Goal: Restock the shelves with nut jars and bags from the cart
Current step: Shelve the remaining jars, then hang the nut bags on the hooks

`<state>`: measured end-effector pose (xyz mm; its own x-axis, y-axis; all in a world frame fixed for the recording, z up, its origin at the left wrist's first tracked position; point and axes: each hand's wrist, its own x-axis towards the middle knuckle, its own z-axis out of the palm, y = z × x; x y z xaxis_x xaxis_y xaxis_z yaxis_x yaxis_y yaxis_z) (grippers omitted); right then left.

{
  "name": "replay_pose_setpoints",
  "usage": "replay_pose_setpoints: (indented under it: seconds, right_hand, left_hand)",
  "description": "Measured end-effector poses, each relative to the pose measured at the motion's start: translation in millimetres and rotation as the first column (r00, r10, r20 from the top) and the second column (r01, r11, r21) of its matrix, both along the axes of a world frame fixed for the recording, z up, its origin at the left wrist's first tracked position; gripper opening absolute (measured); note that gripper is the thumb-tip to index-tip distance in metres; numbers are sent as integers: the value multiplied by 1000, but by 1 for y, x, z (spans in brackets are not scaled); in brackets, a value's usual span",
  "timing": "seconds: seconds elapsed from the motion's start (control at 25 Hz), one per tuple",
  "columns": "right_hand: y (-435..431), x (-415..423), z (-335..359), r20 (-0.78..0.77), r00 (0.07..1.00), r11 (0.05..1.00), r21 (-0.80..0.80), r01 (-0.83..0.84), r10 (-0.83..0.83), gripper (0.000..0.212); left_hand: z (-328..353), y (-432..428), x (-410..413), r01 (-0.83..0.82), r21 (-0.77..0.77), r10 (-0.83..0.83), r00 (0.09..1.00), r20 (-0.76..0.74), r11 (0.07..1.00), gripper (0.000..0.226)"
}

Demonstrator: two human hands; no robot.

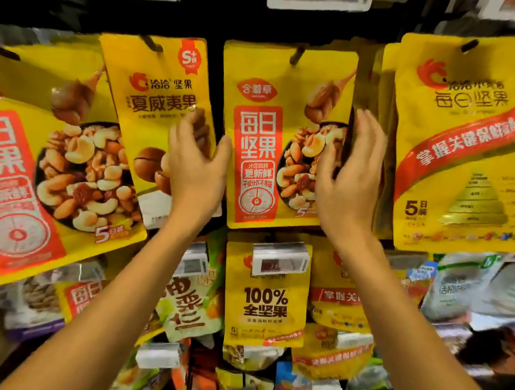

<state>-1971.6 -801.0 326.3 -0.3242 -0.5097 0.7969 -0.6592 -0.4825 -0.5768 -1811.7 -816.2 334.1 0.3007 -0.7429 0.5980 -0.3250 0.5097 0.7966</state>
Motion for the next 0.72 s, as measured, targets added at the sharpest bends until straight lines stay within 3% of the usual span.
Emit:
replay_pose_setpoints:
  seconds: [0.12, 0.2, 0.28, 0.36, 0.48, 0.56, 0.72]
  right_hand:
    - [52, 11, -57, -34, 968, 958, 156, -240, 248, 24]
    - [88, 17, -98, 20, 914, 862, 324, -390, 405, 18]
    - [118, 27, -135, 97, 850, 748, 430, -505, 518, 16]
    - [146, 44, -169, 204, 738, 547, 551, -630, 644, 13]
    - [205, 77, -211, 375, 529, 205, 634, -745, 761, 13]
    - [241, 95, -231, 447, 412, 42, 636, -771, 794, 16]
    - [305, 148, -255, 503, 188, -253, 682, -686, 844, 19]
  left_hand:
    - [-39, 59, 23, 128, 112, -113, 985, -129, 986, 11]
    - [-76, 114, 40, 160, 254, -117, 978, -175, 954, 11]
    - [-117, 174, 57, 65, 389, 3, 985, -172, 919, 20]
    - [-158, 242, 70, -100, 521, 237, 950, -204, 848, 21]
    - [-207, 355, 82, -242, 720, 563, 790, -244, 651, 21]
    - [-225, 422, 83, -290, 785, 687, 691, -223, 547, 27]
    - [-237, 526, 90, -456, 793, 906, 318, -278, 404, 29]
